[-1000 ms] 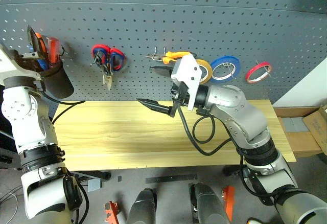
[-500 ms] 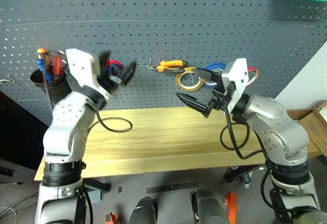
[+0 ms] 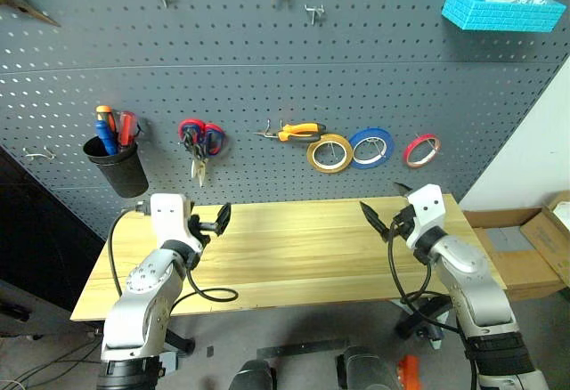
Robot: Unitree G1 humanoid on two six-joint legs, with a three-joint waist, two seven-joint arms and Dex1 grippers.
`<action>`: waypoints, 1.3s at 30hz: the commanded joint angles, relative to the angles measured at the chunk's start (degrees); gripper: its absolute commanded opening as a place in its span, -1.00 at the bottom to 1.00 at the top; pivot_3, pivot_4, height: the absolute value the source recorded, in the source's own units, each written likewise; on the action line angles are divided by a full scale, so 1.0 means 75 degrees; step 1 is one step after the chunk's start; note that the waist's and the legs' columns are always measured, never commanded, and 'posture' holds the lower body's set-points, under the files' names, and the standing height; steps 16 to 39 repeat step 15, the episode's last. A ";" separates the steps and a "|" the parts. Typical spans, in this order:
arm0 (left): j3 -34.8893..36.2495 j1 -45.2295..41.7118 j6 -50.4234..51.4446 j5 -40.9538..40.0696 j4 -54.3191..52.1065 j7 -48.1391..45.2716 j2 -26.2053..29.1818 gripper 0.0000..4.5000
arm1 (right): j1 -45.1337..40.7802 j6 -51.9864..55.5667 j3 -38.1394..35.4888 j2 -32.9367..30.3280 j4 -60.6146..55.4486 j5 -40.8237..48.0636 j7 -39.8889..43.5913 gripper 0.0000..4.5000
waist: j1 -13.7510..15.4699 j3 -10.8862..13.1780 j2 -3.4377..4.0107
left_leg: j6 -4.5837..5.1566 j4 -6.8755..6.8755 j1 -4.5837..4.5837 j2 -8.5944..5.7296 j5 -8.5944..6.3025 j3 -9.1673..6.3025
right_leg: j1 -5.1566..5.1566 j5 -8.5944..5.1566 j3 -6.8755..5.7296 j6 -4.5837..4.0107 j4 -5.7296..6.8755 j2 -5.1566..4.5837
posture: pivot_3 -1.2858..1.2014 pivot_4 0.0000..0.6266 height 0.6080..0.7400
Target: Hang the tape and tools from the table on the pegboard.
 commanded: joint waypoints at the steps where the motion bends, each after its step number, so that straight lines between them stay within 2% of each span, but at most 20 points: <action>1: 0.0511 0.0301 -0.0474 0.0396 0.0508 0.0514 -0.0241 0.93 | 0.0000 -0.0699 -0.0424 0.0059 0.0978 -0.0180 -0.0371 1.00 | 0.0064 -0.0113 0.0013 | 0.0000 -0.0001 0.0005 0.0001 -0.0001 0.0002 | 0.0006 0.0001 0.0003 -0.0001 -0.0003 0.0001 | 0.05 -1.00 1.00; 10: 0.0765 0.0585 -0.1250 0.0973 0.1392 0.0697 -0.0344 0.93 | -0.0135 -0.1223 -0.0832 0.0091 0.2306 -0.0134 -0.0630 1.00 | 0.0287 -0.0225 0.0042 | 0.0013 -0.0008 0.0087 0.0004 -0.0010 0.0001 | 0.0101 -0.0017 -0.0003 -0.0024 -0.0033 0.0001 | 0.06 -1.00 1.00; 15: 0.0723 0.0564 -0.1651 0.1229 0.1493 0.0709 -0.0369 0.93 | -0.0181 -0.1300 -0.0858 0.0152 0.2398 -0.0146 -0.0660 1.00 | 0.0286 -0.0247 0.0053 | 0.0015 -0.0010 0.0088 0.0004 -0.0012 0.0002 | 0.0103 -0.0018 -0.0002 -0.0024 -0.0037 0.0001 | 0.06 -1.00 1.00; 39: 0.0723 0.0564 -0.1651 0.1229 0.1493 0.0709 -0.0369 0.93 | -0.0181 -0.1300 -0.0858 0.0152 0.2398 -0.0146 -0.0660 1.00 | 0.0286 -0.0247 0.0053 | 0.0015 -0.0010 0.0088 0.0004 -0.0012 0.0002 | 0.0103 -0.0018 -0.0002 -0.0024 -0.0037 0.0001 | 0.06 -1.00 1.00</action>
